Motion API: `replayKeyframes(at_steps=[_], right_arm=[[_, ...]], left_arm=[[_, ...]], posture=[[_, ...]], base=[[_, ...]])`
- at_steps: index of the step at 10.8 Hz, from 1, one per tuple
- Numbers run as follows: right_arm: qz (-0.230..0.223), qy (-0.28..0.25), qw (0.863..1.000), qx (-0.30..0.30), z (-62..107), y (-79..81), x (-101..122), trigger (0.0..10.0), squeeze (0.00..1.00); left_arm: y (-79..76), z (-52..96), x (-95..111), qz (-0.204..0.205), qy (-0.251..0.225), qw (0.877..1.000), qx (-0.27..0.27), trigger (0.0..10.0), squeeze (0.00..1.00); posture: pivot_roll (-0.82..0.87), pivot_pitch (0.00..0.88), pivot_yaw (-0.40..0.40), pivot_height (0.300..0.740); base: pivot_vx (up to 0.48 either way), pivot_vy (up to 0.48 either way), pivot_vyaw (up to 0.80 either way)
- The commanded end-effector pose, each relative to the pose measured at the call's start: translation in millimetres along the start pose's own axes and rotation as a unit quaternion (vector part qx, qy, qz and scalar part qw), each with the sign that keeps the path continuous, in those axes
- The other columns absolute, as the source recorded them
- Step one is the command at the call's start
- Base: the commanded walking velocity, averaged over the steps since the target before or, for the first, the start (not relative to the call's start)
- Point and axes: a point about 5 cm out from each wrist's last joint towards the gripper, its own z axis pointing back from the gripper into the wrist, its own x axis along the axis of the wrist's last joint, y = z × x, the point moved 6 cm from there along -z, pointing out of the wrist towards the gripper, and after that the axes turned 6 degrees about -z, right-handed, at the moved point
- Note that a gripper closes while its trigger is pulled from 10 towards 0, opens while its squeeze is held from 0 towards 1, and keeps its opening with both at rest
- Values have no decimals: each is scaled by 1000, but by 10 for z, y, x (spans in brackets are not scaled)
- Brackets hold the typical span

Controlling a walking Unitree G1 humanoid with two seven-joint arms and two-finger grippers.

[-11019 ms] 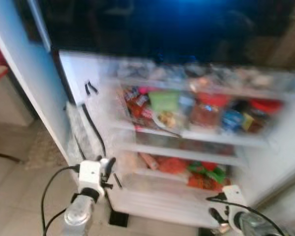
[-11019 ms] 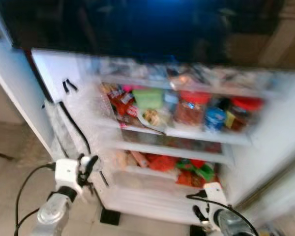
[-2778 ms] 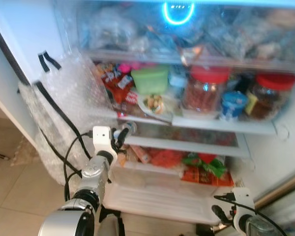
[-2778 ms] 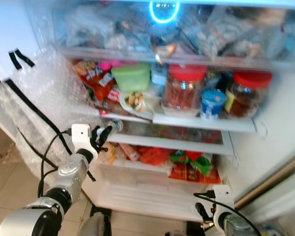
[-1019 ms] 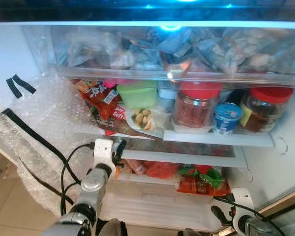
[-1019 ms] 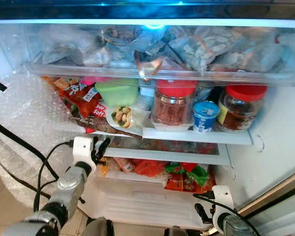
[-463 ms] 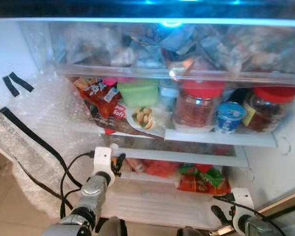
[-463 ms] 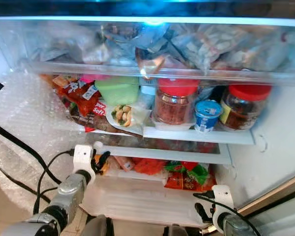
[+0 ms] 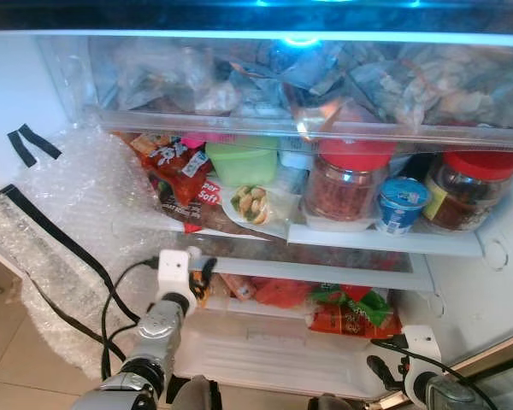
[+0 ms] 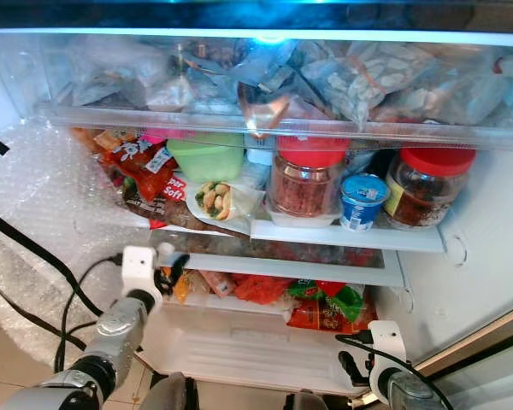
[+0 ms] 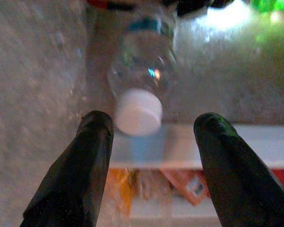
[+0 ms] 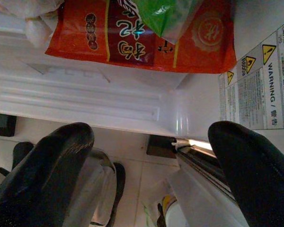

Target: Restocking fridge

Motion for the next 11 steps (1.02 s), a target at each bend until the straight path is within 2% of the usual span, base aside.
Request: replayKeyframes(at_steps=[1, 3, 6, 8, 11], right_arm=[[-5, 0, 1000, -1, 2, -1, -20, 10000, 0], [-7, 0, 1000, 2, -1, 11, -25, 10000, 0], [-10, -1, 1000, 1, 0, 11, -30, 10000, 0], [-12, -2, 1000, -2, 0, 4, -28, 10000, 0], [-16, -3, 1000, -6, -3, 0, -20, 10000, 0]], left_arm=[[-3, 39, 24, -16, -18, 1000, -10, 10000, 0], [-112, 160, 39, -45, -53, 997, -40, 10000, 0], [-171, 399, 76, -48, -94, 993, -49, 10000, 0], [-183, 440, 134, -42, -104, 992, -51, 10000, 0], [-236, 436, 182, -51, -99, 992, -61, 10000, 0]], posture=[[-66, 57, 15, 650], [-64, 56, 21, 650], [-59, 51, 26, 650], [-49, 47, 26, 650], [-55, 46, 28, 650]], base=[[0, 0, 0], [0, 0, 0], [0, 0, 0], [0, 0, 0], [-263, 0, 0]])
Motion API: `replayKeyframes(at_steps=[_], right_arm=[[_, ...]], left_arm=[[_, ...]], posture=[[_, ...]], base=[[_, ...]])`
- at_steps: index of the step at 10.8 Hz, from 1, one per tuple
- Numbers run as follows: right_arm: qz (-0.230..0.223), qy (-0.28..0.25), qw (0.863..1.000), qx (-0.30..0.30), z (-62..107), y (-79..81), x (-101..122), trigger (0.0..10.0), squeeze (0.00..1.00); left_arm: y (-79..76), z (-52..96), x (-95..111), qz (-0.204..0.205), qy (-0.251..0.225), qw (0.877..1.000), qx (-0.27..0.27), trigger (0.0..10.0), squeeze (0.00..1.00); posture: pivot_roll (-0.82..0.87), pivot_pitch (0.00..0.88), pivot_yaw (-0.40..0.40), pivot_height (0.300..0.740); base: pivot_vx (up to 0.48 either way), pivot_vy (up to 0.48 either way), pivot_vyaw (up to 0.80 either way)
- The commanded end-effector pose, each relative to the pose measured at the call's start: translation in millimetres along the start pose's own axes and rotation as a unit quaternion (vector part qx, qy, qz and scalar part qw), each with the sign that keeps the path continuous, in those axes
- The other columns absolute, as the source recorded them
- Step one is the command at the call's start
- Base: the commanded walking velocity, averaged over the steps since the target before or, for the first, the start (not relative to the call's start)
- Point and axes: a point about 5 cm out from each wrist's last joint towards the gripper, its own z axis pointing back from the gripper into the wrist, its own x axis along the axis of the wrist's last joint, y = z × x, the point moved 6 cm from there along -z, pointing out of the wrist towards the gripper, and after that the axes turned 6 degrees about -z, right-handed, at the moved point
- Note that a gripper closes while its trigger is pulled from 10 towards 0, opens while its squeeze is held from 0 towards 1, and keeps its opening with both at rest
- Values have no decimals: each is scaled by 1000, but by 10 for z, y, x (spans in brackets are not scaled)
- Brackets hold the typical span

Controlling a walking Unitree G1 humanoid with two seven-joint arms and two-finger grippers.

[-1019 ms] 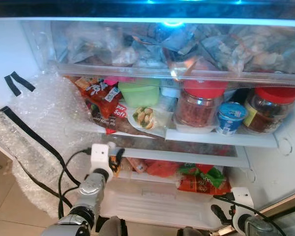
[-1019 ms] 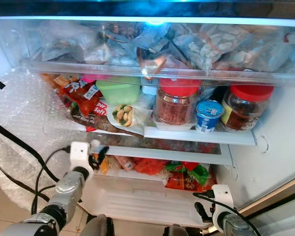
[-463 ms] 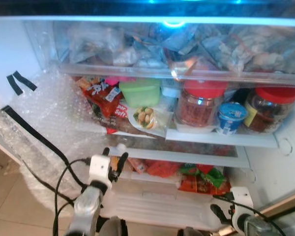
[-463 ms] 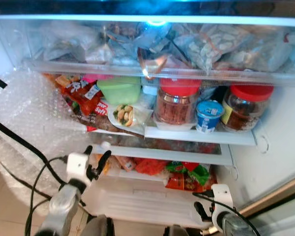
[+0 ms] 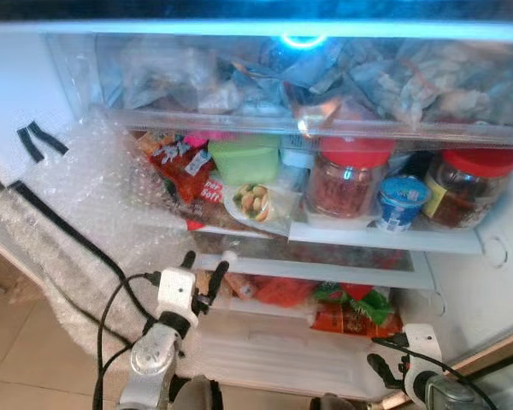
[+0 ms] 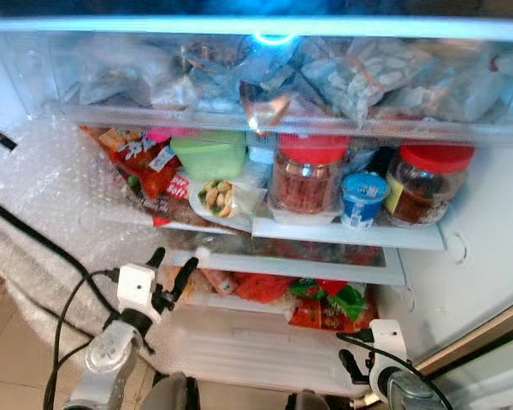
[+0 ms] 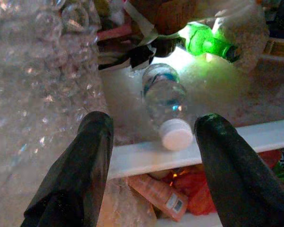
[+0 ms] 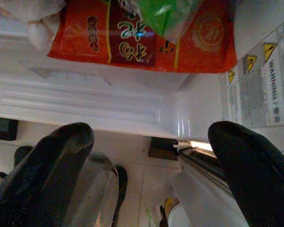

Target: Restocking fridge

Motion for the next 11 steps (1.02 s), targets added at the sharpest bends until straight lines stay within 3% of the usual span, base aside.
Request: replayKeyframes(at_steps=[1, 11], right_arm=[[-8, 3, 1000, -2, 0, 4, -43, 10000, 0], [-12, 4, 1000, 2, 1, 8, -45, 10000, 0]], left_arm=[[-10, 9, -21, 2, 9, 1000, -3, 10000, 0], [-13, 18, -17, 5, 20, 1000, -4, 10000, 0]], posture=[[-54, 47, 28, 650], [-56, 49, 28, 650]], base=[[-262, 0, 0], [-257, 0, 0]])
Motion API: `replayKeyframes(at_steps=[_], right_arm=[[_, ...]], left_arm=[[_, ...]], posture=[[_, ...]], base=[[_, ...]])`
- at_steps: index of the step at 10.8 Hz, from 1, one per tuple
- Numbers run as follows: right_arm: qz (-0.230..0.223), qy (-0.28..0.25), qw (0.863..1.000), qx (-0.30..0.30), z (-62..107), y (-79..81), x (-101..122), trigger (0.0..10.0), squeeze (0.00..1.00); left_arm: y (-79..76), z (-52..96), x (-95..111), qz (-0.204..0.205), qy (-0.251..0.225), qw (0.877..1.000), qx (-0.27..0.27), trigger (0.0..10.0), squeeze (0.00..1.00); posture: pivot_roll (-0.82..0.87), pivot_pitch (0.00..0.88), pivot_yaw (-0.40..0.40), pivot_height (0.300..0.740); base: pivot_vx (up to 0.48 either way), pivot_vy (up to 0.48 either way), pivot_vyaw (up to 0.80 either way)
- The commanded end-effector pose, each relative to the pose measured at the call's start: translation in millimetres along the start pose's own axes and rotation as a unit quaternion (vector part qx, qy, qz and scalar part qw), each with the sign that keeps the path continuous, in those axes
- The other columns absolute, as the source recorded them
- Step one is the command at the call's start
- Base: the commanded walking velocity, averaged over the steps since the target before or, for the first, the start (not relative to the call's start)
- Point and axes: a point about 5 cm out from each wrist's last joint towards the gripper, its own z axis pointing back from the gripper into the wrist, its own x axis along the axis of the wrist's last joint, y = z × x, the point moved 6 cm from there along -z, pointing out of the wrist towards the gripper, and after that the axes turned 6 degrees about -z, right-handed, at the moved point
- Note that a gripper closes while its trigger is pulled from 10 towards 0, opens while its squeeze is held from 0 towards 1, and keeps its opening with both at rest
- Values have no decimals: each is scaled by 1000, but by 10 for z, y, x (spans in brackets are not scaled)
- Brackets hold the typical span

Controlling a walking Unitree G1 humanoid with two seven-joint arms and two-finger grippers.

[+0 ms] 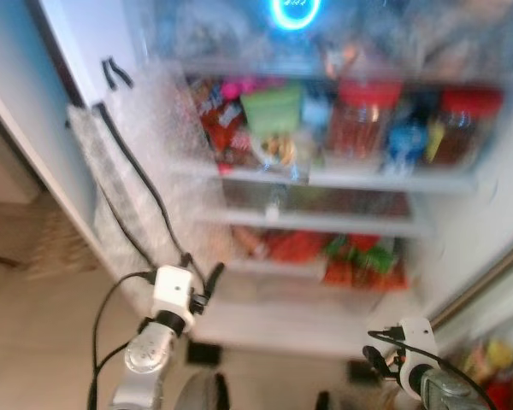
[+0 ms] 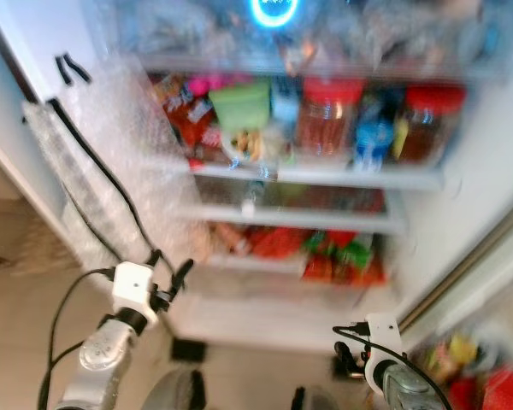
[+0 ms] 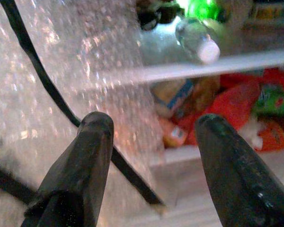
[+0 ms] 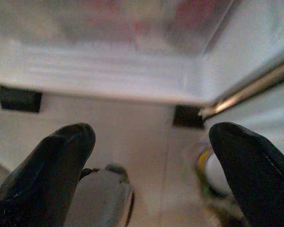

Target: Restocking fridge

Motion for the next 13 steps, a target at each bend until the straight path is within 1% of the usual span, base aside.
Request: replayKeyframes(at_steps=[1, 3, 5, 7, 8, 9, 10, 11, 12, 13], right_arm=[[-9, 13, 1000, -9, 25, -60, -97, 10000, 0], [-8, 13, 1000, -8, 24, -57, -95, 10000, 0], [-8, 13, 1000, -7, 22, -51, -95, 10000, 0], [-9, 13, 1000, -7, 21, -48, -94, 10000, 0], [-9, 13, 1000, -8, 20, -46, -94, 10000, 0], [-9, 13, 1000, -8, 20, -47, -93, 10000, 0], [-10, 13, 1000, -8, 20, -48, -91, 10000, 0], [-8, 14, 1000, -8, 20, -51, -91, 10000, 0], [-8, 15, 1000, -8, 20, -50, -91, 10000, 0], [-7, 16, 1000, -8, 20, -52, -91, 10000, 0]], left_arm=[[-44, -5, 10, 5, 0, 1000, -4, 10000, 0], [-36, -3, 1, 5, 2, 1000, -4, 10000, 0], [3, 15, -145, 34, 36, 999, 11, 10000, 0], [104, 133, -465, 63, 100, 992, 38, 10000, 0], [137, 283, -702, 57, 146, 987, 42, 10000, 0], [151, 391, -862, 56, 182, 981, 46, 10000, 0], [165, 520, -1035, 64, 220, 972, 50, 10000, 0], [162, 727, -1284, 68, 281, 956, 52, 10000, 0], [167, 822, -1378, 66, 305, 948, 55, 10000, 0], [197, 1000, -1527, 65, 343, 935, 69, 10000, 0]], posture=[[-53, 48, 27, 650], [-53, 45, 28, 650], [-53, 37, 31, 650], [-52, 38, 31, 650], [-50, 42, 30, 650], [-49, 43, 29, 650], [-44, 49, 27, 650], [-40, 50, 26, 650], [-41, 51, 25, 650], [-41, 53, 25, 650]], base=[[-244, 0, 0], [0, 0, 0], [0, 0, 0], [0, 0, 0], [0, 0, 0], [0, 0, 0], [0, 0, 0], [0, 0, 0], [0, 0, 0], [0, 0, 0]])
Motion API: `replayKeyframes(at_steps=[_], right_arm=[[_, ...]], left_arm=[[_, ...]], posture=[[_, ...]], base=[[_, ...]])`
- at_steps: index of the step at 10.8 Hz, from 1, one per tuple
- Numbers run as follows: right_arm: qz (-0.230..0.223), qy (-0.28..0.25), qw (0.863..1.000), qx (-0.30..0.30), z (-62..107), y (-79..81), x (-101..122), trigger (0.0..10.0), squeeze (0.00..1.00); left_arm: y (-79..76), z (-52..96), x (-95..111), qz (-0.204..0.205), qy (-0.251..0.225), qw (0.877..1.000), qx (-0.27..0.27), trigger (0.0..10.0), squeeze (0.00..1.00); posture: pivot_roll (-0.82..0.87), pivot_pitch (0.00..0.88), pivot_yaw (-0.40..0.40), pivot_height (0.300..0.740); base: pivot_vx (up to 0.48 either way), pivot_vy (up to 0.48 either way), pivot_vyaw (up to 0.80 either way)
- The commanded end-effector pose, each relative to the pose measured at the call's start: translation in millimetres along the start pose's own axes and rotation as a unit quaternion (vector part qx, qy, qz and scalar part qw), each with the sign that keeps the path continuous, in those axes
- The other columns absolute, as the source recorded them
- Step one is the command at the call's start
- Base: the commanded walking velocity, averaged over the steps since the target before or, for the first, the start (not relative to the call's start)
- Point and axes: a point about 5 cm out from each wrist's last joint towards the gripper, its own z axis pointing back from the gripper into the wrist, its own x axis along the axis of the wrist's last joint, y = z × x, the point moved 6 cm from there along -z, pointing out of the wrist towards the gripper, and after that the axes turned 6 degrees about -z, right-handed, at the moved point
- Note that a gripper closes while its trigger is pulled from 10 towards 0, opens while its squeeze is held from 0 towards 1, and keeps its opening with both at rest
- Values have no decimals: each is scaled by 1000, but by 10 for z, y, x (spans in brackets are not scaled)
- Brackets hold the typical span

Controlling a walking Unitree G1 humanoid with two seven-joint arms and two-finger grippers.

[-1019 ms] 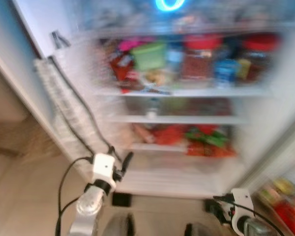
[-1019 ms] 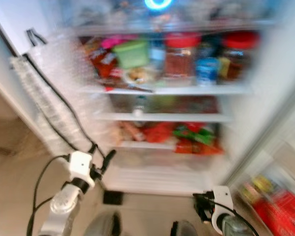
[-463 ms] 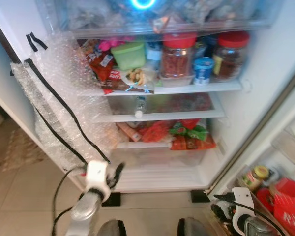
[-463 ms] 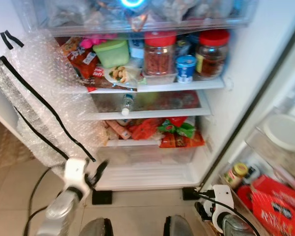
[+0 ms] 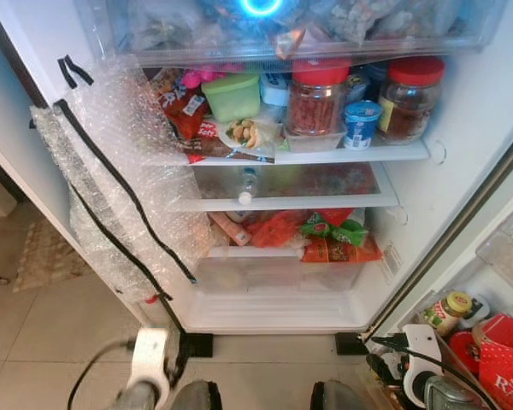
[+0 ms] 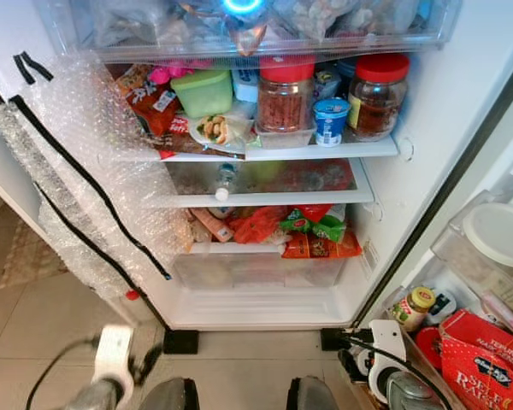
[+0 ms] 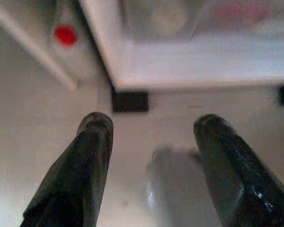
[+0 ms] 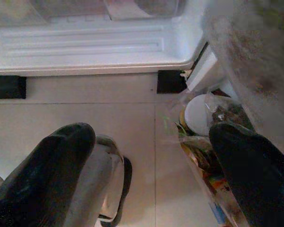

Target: Restocking fridge

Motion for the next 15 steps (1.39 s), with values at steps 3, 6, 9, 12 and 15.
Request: replayKeyframes(at_steps=[3, 6, 9, 12, 15], right_arm=[[-3, 6, 1000, -2, 1, -3, -33, 10000, 0], [-1, 6, 1000, -1, -1, 4, -32, 10000, 0], [-14, 3, 1000, -13, -3, -15, -39, 10000, 0], [-19, 1, 1000, -18, -3, -23, -39, 10000, 0], [-19, 1, 1000, -18, -3, -23, -39, 10000, 0]], left_arm=[[121, 106, -315, -1, 49, 999, 21, 10000, 0], [70, 123, -382, -7, 59, 998, 15, 10000, 0], [60, 120, -377, -10, 57, 998, 14, 10000, 0], [48, 114, -362, -12, 53, 998, 11, 10000, 0], [48, 114, -362, -13, 53, 998, 11, 10000, 0]], posture=[[-44, 53, 24, 650], [-42, 60, 28, 650], [-43, 58, 31, 650], [-42, 57, 33, 650], [-42, 57, 33, 650]], base=[[0, 0, 0], [0, 429, 0], [0, 391, 0], [0, 480, 0], [0, 480, 0]])
